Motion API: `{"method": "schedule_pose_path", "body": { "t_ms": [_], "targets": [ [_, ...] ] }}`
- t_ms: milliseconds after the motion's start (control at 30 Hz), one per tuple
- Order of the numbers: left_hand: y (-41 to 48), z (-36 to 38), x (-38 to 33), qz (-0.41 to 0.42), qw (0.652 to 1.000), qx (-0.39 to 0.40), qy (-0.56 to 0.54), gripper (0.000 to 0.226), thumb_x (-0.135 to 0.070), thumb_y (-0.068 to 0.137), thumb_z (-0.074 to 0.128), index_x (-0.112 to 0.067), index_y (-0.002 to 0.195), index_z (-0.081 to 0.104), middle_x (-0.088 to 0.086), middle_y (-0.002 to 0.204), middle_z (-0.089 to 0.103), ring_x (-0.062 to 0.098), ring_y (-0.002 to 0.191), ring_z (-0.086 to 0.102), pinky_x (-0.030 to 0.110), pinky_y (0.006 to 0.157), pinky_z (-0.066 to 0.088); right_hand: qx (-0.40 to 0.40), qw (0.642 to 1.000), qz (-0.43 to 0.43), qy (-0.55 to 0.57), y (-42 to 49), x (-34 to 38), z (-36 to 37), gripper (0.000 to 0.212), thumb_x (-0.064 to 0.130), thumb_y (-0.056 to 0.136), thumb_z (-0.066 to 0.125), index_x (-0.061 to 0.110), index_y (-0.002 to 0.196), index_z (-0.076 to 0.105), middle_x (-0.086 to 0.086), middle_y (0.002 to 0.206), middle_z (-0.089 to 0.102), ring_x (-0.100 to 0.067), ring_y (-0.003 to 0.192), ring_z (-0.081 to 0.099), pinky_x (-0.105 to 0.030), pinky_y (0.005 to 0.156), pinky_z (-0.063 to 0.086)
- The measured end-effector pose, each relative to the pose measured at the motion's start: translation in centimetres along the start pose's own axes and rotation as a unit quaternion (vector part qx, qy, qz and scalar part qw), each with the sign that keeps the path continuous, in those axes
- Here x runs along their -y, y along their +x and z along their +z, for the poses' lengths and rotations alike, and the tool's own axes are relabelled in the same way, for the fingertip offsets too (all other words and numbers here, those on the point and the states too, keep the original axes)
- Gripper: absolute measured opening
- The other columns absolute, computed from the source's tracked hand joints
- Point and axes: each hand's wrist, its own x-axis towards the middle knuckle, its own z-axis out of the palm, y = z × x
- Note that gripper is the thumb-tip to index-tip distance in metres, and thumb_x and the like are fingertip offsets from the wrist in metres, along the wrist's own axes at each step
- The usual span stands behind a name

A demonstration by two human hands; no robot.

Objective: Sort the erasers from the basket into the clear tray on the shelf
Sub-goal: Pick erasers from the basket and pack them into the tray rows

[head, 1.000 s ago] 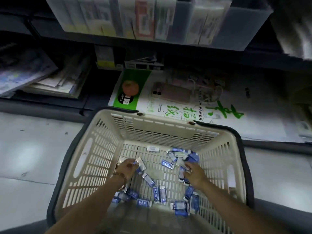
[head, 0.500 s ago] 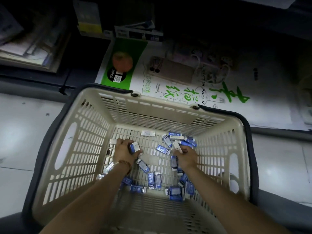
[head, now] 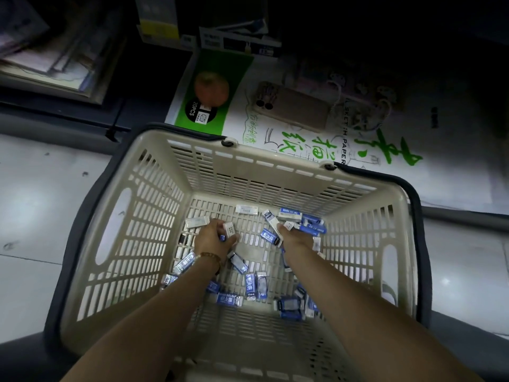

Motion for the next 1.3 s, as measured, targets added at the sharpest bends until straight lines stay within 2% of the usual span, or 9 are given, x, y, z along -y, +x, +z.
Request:
{"method": "schedule_pose_path", "body": {
  "t_ms": [100,233,433,500,600,800,933,1133,1300],
  "targets": [
    [0.3,-0.2,0.0,-0.006,1.000,0.004,0.016,0.026,-0.029,0.078,0.073,-0.019,0.075,0.049,0.006,0.077,0.062,0.027,0.078,0.061,0.032,0.071,0.049,-0.033,0.991,-0.006,0.128,-0.4,-0.4,1.2,0.039,0.023,0.080,0.074,0.005,0.112,0.062,-0.011,0.106,0.067,-0.022,0.086,0.062,-0.028,0.075,0.048],
    [0.8,-0.6,-0.2,-0.025,0.999,0.005,-0.025,0.033,-0.022,0.080,0.071,-0.017,0.067,0.041,0.002,0.067,0.053,0.021,0.067,0.049,0.033,0.072,0.046,-0.041,0.979,0.003,0.199,-0.9,0.1,2.5,0.056,0.011,0.077,0.075,0.005,0.127,0.050,-0.012,0.132,0.054,-0.029,0.113,0.058,-0.033,0.093,0.046],
    [1.1,-0.9,-1.1,-0.054,0.982,0.010,-0.182,0.033,-0.028,0.090,0.058,-0.015,0.062,0.048,-0.002,0.057,0.048,0.013,0.055,0.045,0.018,0.052,0.041,-0.023,0.983,-0.049,0.177,-1.0,0.1,2.8,0.053,0.009,0.076,0.076,0.013,0.122,0.050,-0.006,0.131,0.050,-0.025,0.107,0.056,-0.023,0.082,0.041],
    [1.2,-1.2,-1.5,-0.048,0.975,0.009,-0.216,0.029,-0.026,0.093,0.054,-0.012,0.067,0.054,0.000,0.062,0.053,0.010,0.057,0.048,0.010,0.048,0.041,-0.006,0.985,-0.098,0.144,-1.2,0.3,3.2,0.044,0.006,0.076,0.076,0.013,0.112,0.052,-0.006,0.114,0.056,-0.021,0.094,0.057,-0.023,0.074,0.042],
    [1.4,-1.6,-1.7,-0.051,0.973,0.018,-0.226,0.029,-0.028,0.095,0.050,-0.009,0.073,0.055,0.005,0.065,0.054,0.013,0.059,0.049,0.018,0.055,0.043,0.030,0.987,-0.142,0.072,-1.8,0.7,3.8,0.032,0.007,0.077,0.074,0.011,0.102,0.054,-0.003,0.091,0.058,-0.016,0.079,0.055,-0.020,0.061,0.041],
    [1.3,-2.3,-2.0,-0.098,0.957,0.029,-0.271,0.037,-0.025,0.099,0.041,0.008,0.102,0.058,0.020,0.092,0.064,0.026,0.079,0.061,0.036,0.078,0.053,0.068,0.979,-0.185,-0.045,-1.9,-0.5,3.5,0.030,0.018,0.083,0.071,0.005,0.107,0.059,-0.008,0.104,0.066,-0.021,0.089,0.063,-0.024,0.073,0.045],
    [0.0,-2.6,-2.4,-0.125,0.946,0.127,-0.270,0.033,-0.023,0.099,0.040,-0.003,0.084,0.061,0.008,0.076,0.068,0.014,0.059,0.063,0.021,0.054,0.055,0.149,0.973,-0.168,-0.053,-2.2,-1.0,3.1,0.035,0.016,0.083,0.071,0.002,0.114,0.062,-0.011,0.108,0.066,-0.026,0.096,0.064,-0.027,0.078,0.048],
    [-1.0,-2.5,-2.5,-0.112,0.967,0.168,-0.154,0.033,-0.031,0.100,0.035,-0.007,0.110,0.056,0.012,0.100,0.063,0.020,0.074,0.060,0.027,0.057,0.053,0.169,0.981,-0.084,0.037,-2.6,-1.5,3.5,0.033,0.004,0.081,0.070,0.001,0.113,0.061,0.002,0.075,0.060,-0.013,0.063,0.059,-0.022,0.060,0.055],
    [-1.1,-2.0,-1.6,-0.156,0.950,0.156,-0.223,0.027,-0.022,0.099,0.040,-0.002,0.102,0.059,0.005,0.081,0.062,0.016,0.064,0.058,0.021,0.045,0.052,0.168,0.975,-0.110,-0.096,-2.6,-2.8,3.8,0.045,0.013,0.074,0.079,0.007,0.115,0.061,-0.008,0.098,0.066,-0.021,0.088,0.065,-0.034,0.090,0.052]
  ]
}}
